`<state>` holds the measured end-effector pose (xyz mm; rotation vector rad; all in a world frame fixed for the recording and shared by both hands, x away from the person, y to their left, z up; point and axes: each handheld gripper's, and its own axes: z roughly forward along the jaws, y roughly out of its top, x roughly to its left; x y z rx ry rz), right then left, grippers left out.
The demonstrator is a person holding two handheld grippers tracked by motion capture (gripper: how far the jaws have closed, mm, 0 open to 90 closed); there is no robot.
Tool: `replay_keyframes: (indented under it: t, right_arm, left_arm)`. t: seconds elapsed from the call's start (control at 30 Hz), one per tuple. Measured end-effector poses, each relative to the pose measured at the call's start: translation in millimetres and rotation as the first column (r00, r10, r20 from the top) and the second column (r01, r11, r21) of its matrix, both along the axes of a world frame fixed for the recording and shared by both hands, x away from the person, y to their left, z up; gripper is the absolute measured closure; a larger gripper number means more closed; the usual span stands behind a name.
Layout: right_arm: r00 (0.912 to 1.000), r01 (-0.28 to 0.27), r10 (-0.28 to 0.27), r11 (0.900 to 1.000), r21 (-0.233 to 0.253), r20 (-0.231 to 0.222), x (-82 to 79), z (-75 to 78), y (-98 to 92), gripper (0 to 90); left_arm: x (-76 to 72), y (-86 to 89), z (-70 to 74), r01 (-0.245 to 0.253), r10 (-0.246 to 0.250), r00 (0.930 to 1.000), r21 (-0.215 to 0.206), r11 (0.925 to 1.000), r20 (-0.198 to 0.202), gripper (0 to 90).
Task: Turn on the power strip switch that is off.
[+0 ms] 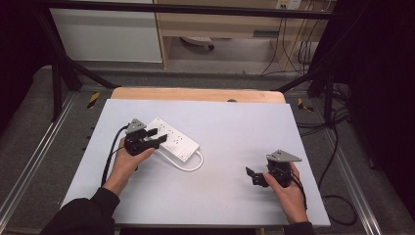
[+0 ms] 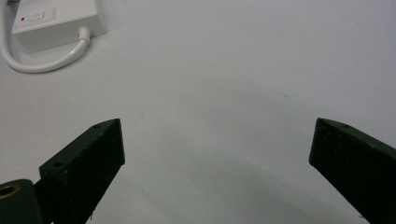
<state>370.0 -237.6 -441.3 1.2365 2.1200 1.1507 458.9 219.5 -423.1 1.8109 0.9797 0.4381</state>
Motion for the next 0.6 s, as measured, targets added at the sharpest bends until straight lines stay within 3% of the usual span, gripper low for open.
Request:
replay_keyframes:
  t: [0.3, 0.6]
  right_arm:
    - [1.0000, -0.001, 0.001, 1.000, -0.002, 0.003, -0.1, 0.0, -0.4, 3.8]
    - [1.0000, 0.001, -0.001, 1.000, 0.001, 0.004, 0.0, 0.0, -0.2, 3.2]
  left_arm:
    - [-5.2, -6.3, 9.9, -0.004, 0.004, 1.0000, -0.036, 0.9994, 0.002, 15.4]
    - [-11.1, -8.1, 15.4, 0.002, -0.002, 0.9999, -0.029, 0.9996, -0.010, 12.0]
